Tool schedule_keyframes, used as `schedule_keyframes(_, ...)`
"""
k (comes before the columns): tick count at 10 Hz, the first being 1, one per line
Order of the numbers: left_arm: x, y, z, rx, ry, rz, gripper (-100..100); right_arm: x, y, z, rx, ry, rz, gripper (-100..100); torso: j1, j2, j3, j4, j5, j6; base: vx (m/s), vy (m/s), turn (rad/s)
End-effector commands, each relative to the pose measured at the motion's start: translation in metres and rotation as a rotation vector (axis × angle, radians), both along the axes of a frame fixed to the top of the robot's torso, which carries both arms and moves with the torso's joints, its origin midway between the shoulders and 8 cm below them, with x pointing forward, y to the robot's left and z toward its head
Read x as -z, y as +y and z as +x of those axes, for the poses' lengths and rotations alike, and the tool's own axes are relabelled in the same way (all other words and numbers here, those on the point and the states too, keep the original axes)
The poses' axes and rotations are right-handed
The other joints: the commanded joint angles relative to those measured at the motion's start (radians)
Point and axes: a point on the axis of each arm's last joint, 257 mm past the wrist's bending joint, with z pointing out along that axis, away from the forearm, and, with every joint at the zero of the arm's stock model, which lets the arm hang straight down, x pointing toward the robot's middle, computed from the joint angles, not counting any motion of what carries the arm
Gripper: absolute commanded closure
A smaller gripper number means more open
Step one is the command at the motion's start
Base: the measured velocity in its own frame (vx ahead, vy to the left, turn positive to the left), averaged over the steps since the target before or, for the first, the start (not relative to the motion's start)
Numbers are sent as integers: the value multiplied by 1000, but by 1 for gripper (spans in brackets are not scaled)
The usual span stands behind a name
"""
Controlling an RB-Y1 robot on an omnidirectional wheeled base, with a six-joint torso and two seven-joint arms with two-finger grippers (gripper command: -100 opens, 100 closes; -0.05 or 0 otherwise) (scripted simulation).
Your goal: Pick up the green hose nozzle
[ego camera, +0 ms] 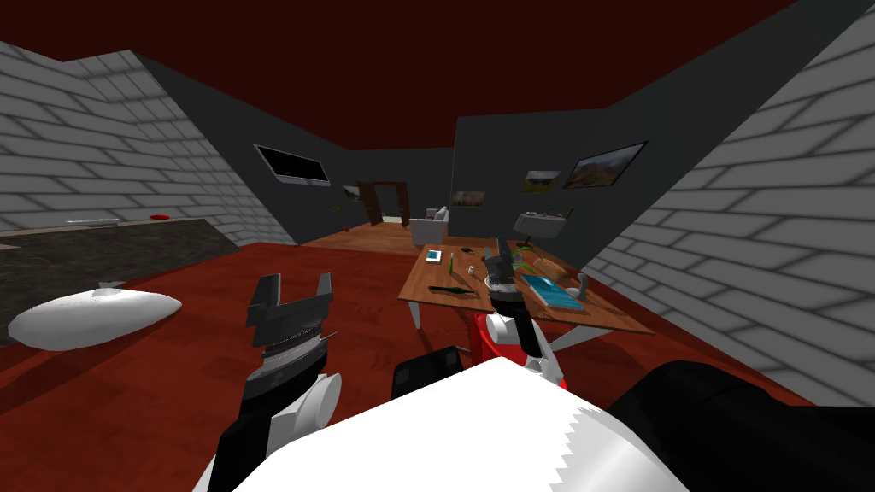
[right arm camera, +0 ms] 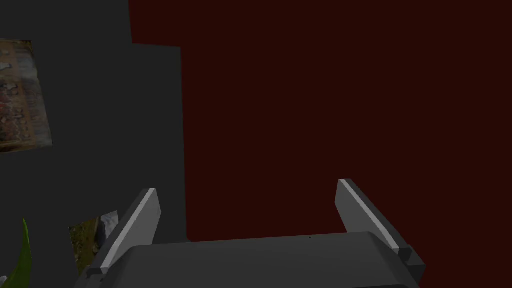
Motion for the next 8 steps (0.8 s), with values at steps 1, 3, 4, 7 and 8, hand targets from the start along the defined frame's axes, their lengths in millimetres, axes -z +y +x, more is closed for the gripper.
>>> schedule_keyframes(1, 0, 0, 0, 0, 0, 0, 0, 6, 5, 3, -12, 21, -44, -100, 0, 0, 0, 0, 0, 0, -16, 3, 24)
schedule_keyframes(3, 0, 0, 0, 0, 0, 0, 0, 22, 12, 10, -22, 70, -114, -100, 0, 2, 1, 0, 0, 0, -49, 13, 31)
schedule_keyframes(4, 0, 0, 0, 0, 0, 0, 0, 36, 14, 14, -24, 105, -153, -100, 1, 3, 2, 1, 0, 0, -80, 27, 33)
schedule_keyframes(7, 0, 0, 0, 0, 0, 0, 0, 71, 19, 22, -32, 196, -257, -100, 2, 6, 3, 1, 0, 0, -85, 38, 29)
schedule_keyframes(8, 0, 0, 0, 0, 0, 0, 0, 88, 20, 24, -31, 236, -305, -100, 2, 5, 3, 1, 0, 0, -110, 36, 56)
